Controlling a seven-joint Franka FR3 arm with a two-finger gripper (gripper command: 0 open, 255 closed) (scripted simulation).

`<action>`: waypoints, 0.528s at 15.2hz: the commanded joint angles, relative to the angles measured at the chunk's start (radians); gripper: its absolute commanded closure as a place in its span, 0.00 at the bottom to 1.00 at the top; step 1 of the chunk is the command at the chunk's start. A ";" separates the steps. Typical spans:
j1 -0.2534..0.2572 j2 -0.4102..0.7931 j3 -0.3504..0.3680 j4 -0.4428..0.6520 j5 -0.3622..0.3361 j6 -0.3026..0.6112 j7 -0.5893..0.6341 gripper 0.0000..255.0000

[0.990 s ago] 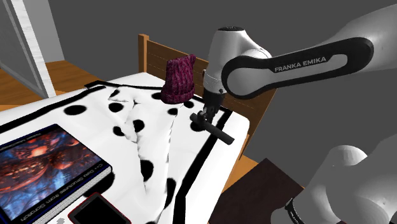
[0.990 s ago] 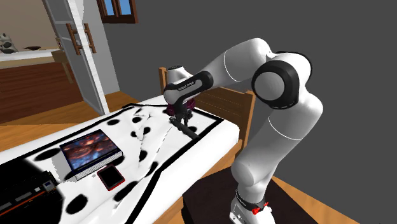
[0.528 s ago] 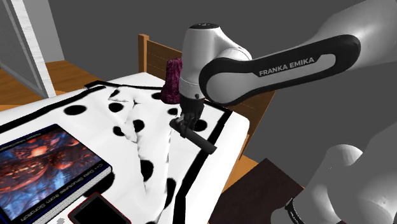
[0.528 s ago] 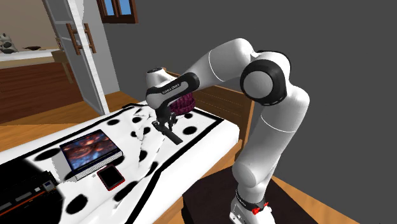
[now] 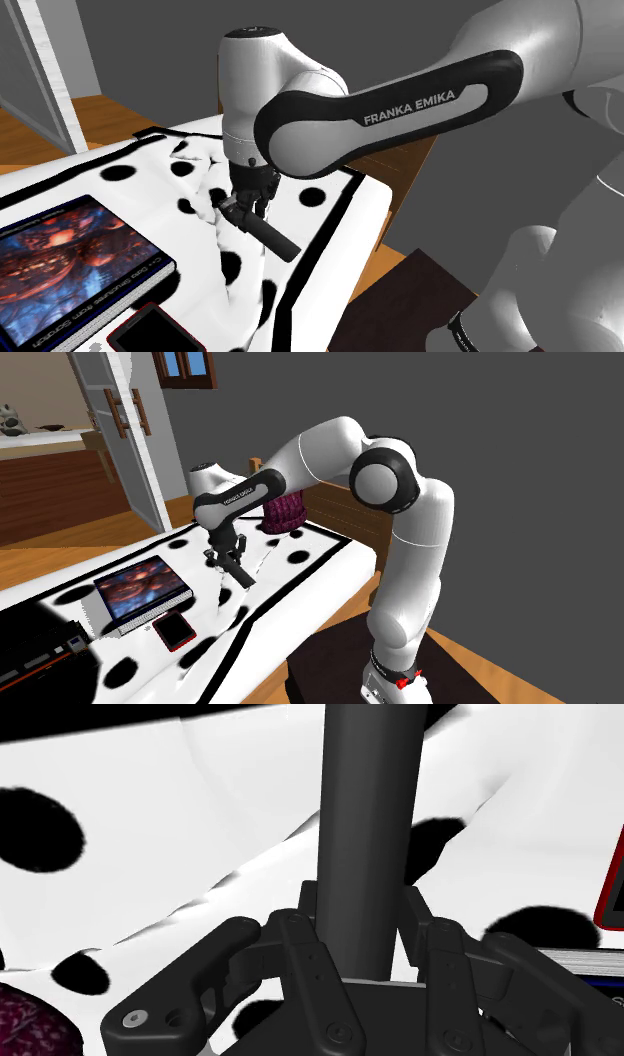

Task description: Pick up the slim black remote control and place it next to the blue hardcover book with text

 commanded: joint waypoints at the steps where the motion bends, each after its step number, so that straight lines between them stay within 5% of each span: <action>1: 0.026 0.055 0.022 0.069 -0.018 -0.022 0.055 1.00; 5: 0.079 0.177 0.049 0.224 -0.063 -0.071 0.143 1.00; 8: 0.084 0.192 0.047 0.216 -0.069 -0.050 0.151 1.00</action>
